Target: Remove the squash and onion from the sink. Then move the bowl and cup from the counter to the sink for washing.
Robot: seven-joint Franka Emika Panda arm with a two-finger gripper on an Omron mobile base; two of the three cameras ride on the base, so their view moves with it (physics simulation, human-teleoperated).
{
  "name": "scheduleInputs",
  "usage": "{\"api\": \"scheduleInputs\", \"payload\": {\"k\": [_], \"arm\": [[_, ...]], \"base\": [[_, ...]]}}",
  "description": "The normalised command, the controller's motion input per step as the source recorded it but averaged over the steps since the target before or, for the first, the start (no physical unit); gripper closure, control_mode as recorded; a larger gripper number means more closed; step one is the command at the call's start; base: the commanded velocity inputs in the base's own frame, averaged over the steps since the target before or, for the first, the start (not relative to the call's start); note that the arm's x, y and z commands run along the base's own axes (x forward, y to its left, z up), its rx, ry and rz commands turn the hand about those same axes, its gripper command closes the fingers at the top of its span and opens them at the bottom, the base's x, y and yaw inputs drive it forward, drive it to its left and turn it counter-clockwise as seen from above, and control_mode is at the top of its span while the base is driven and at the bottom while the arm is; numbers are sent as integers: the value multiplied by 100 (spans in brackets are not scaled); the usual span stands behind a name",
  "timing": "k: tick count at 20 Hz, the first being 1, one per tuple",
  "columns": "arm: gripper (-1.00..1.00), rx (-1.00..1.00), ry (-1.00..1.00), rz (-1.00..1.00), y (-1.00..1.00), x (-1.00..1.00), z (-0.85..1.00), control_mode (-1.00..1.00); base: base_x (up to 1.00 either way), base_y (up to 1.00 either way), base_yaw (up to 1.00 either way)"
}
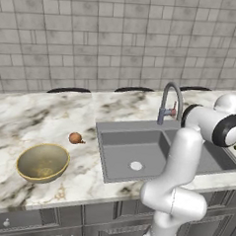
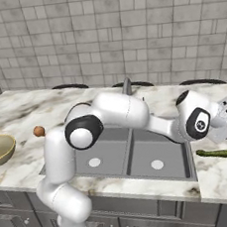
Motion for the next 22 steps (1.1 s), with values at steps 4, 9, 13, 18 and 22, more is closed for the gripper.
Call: {"api": "scheduleInputs", "payload": {"k": [4, 9, 13, 18, 22], "arm": [[-100, 7, 33, 11, 0, 0, 13, -100], [-100, 3, 22, 4, -1, 0, 7, -100], [-100, 1, 3, 0, -1, -3, 0, -100], [-100, 3, 0, -1, 0, -5, 0, -100], [-100, 1, 0, -2, 7, -6, 0, -100]], "base": [[0, 0, 0], [0, 0, 0], [0, 0, 0], [0, 0, 0], [0, 0, 0]]}}
